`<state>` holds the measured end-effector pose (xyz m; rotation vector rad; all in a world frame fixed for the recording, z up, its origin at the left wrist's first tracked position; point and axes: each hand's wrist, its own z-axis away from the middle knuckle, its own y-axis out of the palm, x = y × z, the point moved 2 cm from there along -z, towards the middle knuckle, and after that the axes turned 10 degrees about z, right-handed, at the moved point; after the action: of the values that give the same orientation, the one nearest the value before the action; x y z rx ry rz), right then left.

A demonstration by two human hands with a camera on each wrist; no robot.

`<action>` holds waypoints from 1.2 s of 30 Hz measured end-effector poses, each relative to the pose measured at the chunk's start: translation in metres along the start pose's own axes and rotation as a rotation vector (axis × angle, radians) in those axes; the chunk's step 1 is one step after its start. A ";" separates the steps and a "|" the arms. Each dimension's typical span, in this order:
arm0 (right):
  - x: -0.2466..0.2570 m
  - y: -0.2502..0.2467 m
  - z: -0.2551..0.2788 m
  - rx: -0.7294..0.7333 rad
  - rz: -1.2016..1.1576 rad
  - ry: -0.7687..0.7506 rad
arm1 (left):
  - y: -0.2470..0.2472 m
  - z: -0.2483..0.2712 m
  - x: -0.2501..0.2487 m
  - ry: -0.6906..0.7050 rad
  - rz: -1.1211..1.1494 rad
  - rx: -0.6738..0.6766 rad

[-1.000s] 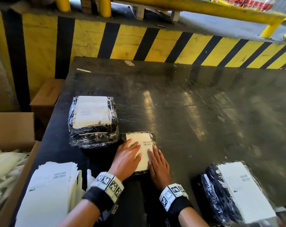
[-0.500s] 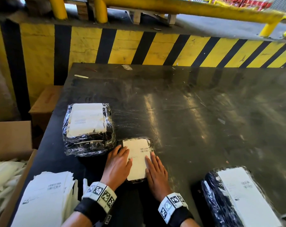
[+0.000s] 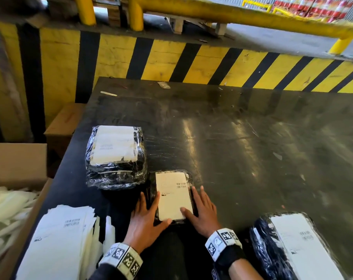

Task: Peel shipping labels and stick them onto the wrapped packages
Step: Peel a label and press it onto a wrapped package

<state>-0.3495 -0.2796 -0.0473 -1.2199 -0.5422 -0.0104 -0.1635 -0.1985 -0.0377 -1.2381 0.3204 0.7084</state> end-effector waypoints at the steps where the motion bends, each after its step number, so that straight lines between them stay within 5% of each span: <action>1: 0.001 0.000 0.001 0.037 -0.017 0.022 | 0.002 0.001 0.000 -0.006 -0.002 0.005; 8: 0.010 0.009 0.023 0.044 -0.144 0.084 | 0.002 0.010 0.007 0.072 -0.118 -0.020; 17: 0.013 0.016 0.076 0.043 -0.532 0.114 | 0.009 0.059 0.011 0.126 0.137 -0.014; 30: -0.024 -0.054 0.121 -0.073 -0.640 -0.019 | 0.057 0.112 -0.038 0.163 1.015 -0.185; 33: -0.056 -0.085 0.145 -0.133 -0.608 -0.056 | 0.089 0.111 -0.057 0.103 0.859 -0.294; 36: -0.089 -0.120 0.170 -0.199 -0.633 -0.099 | 0.119 0.109 -0.072 0.023 0.517 -0.212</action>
<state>-0.5279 -0.1962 0.0629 -1.1998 -1.0145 -0.5529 -0.3102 -0.1014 -0.0501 -1.3776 0.6082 1.1957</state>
